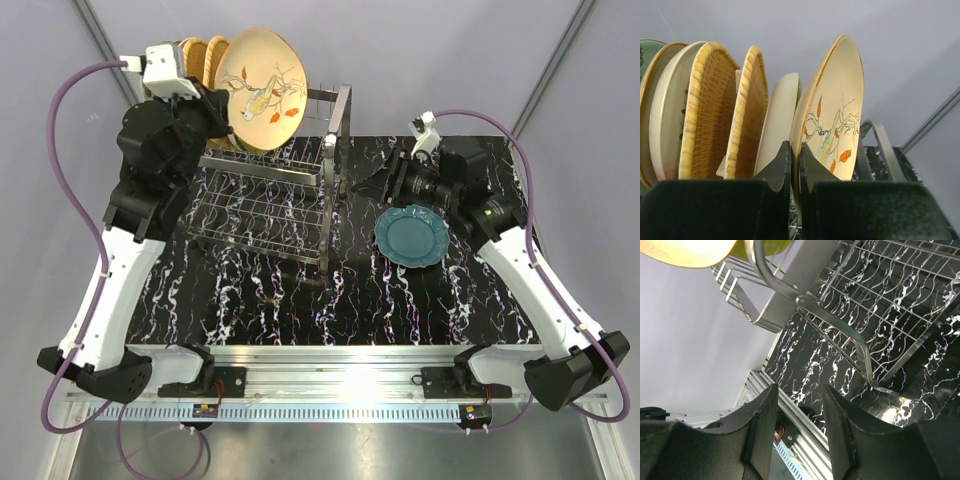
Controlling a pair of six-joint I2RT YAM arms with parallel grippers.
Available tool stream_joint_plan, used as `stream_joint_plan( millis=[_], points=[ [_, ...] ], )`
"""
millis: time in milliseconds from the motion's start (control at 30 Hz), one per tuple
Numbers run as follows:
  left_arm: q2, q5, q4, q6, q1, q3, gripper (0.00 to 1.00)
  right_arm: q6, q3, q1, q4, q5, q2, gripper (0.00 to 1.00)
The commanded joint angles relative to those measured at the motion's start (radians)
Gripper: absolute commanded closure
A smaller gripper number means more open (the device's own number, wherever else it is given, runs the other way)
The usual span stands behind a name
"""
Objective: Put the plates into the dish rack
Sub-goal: Insert the plate into the dish rack
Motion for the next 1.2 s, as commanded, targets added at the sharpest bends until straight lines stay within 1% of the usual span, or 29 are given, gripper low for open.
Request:
stream_joint_plan(
  millis=[0, 100, 133, 167, 267, 367, 500, 800, 900, 1167],
  points=[
    [-0.028, -0.082, 0.214, 0.118, -0.06, 0.089, 1.0, -0.025, -0.018, 0.009, 0.009, 0.005, 0.009, 0.52],
    [-0.012, -0.162, 0.211, 0.199, -0.144, 0.114, 1.0, -0.028, -0.025, 0.012, 0.012, 0.005, 0.01, 0.52],
    [0.004, -0.217, 0.211, 0.26, -0.169, 0.123, 1.0, -0.03, -0.033, 0.011, 0.013, 0.002, 0.01, 0.52],
    [0.012, -0.242, 0.21, 0.293, -0.215, 0.131, 1.0, -0.03, -0.036, 0.012, 0.015, 0.002, 0.012, 0.52],
    [0.041, -0.317, 0.225, 0.373, -0.272, 0.148, 1.0, -0.038, -0.052, 0.012, 0.015, 0.001, 0.009, 0.52],
    [0.06, -0.344, 0.237, 0.377, -0.278, 0.157, 1.0, -0.044, -0.062, 0.009, 0.013, 0.004, 0.009, 0.51],
    [0.109, -0.36, 0.234, 0.386, -0.281, 0.22, 1.0, -0.055, -0.068, 0.009, 0.006, 0.013, 0.01, 0.51],
    [0.202, -0.412, 0.222, 0.5, -0.304, 0.336, 1.0, -0.061, -0.087, 0.009, 0.009, 0.013, 0.021, 0.51],
    [0.221, -0.449, 0.223, 0.553, -0.313, 0.35, 1.0, -0.065, -0.088, 0.011, 0.006, 0.013, 0.027, 0.51],
    [0.238, -0.519, 0.234, 0.626, -0.313, 0.346, 1.0, -0.07, -0.091, 0.011, 0.009, 0.01, 0.044, 0.5]
  ],
)
